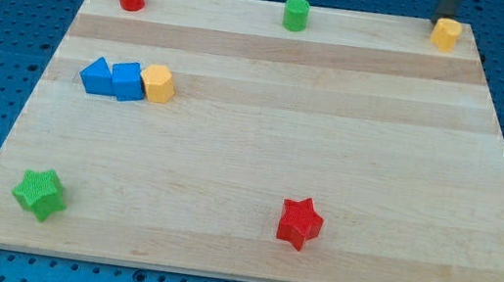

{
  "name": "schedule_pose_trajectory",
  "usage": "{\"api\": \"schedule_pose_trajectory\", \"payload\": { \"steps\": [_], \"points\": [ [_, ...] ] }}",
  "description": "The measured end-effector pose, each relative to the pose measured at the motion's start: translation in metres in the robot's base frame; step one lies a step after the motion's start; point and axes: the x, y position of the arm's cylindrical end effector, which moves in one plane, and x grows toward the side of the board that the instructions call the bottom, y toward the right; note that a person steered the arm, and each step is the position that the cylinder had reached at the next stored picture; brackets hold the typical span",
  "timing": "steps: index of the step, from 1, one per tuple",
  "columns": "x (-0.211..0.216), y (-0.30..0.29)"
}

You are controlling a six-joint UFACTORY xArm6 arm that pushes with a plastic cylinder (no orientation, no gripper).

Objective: Push the yellow heart towards the right side of the yellow hexagon

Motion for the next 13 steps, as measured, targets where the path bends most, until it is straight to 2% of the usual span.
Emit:
{"api": "schedule_pose_trajectory", "payload": {
  "steps": [1, 3, 8, 13],
  "points": [
    [0.000, 0.020],
    [0.005, 0.019],
    [0.069, -0.025],
    [0.157, -0.155]
  ]
}}
